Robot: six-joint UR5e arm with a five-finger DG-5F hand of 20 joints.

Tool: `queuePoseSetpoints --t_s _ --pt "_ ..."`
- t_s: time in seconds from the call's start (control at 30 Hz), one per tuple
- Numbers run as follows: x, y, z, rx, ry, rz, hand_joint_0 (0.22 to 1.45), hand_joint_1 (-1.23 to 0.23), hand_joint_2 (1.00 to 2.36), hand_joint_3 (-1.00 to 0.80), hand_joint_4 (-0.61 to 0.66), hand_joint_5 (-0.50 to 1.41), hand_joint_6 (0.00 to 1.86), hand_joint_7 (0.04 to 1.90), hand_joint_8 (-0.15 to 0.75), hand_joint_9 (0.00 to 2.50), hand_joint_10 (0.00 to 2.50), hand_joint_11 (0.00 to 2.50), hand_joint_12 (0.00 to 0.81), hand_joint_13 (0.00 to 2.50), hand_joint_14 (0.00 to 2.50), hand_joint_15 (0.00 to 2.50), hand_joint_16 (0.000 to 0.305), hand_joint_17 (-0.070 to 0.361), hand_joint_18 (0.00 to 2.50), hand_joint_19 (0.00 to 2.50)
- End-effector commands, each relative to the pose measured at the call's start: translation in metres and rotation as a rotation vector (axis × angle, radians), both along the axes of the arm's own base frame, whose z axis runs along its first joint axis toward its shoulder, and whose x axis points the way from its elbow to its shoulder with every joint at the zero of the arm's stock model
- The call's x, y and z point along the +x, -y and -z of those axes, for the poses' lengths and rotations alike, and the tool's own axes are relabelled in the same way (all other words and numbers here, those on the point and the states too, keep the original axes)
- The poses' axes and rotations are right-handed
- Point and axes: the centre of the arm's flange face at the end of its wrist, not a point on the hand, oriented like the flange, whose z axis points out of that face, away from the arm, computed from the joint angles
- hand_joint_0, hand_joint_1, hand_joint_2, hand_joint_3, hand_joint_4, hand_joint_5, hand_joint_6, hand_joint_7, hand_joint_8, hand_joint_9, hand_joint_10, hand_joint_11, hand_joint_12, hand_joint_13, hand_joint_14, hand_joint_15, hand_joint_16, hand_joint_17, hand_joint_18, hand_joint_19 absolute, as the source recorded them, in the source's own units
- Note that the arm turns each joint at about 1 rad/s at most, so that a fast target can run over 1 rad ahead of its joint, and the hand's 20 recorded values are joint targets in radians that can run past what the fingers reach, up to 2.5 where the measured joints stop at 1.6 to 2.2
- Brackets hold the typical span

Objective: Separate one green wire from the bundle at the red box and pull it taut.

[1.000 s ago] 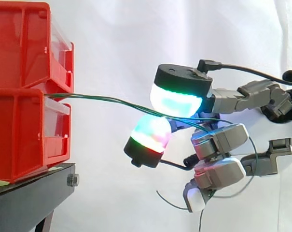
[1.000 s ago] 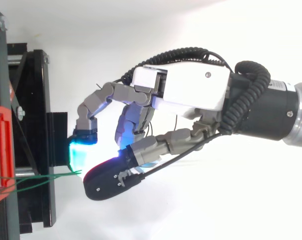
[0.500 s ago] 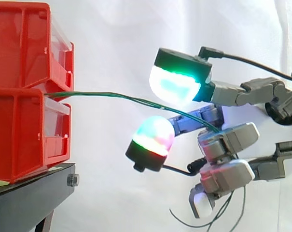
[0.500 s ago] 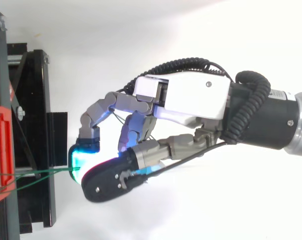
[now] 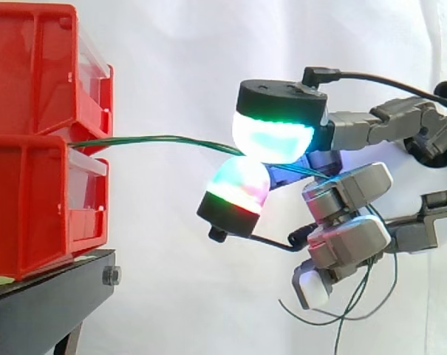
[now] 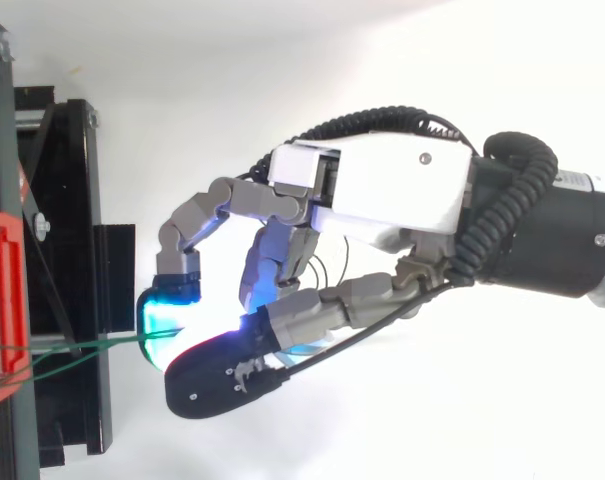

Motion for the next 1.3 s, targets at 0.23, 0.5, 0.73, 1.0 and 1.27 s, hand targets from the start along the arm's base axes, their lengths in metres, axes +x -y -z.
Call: queuePoseSetpoints --t_s 0.23,0.5,0.73,1.0,1.27 --pt "-0.004 -0.001 -0.009 -0.021 -0.012 -0.003 0.70 -0.86 1.02 -0.27 -0.03 -0.18 0.94 0.94 0.228 1.34 0.19 1.70 0.309 1.26 0.03 1.15 0.052 0.118 0.71 0.70" --pt "-0.004 -0.001 -0.009 -0.021 -0.012 -0.003 0.69 -0.85 1.00 -0.50 0.02 -0.17 0.93 0.91 0.239 1.36 0.17 1.69 0.313 1.27 0.03 1.15 0.052 0.116 0.72 0.69" --pt "-0.004 0.001 -0.010 -0.016 -0.009 0.001 0.52 -0.78 1.00 -0.50 0.09 -0.16 0.92 0.90 0.275 1.39 0.22 1.65 0.340 1.29 0.03 1.14 0.055 0.124 0.74 0.70" --pt "-0.003 0.004 -0.013 -0.019 -0.004 0.002 0.60 -0.62 1.02 -0.30 0.09 -0.16 0.90 1.03 0.251 1.44 0.09 1.74 0.317 1.31 0.03 1.16 0.053 0.120 0.73 0.74" --pt "-0.005 0.008 -0.025 -0.019 0.013 0.009 0.64 -0.75 1.02 -0.19 0.03 -0.17 0.93 0.96 0.240 1.38 0.12 1.73 0.316 1.28 0.03 1.16 0.054 0.121 0.73 0.72"
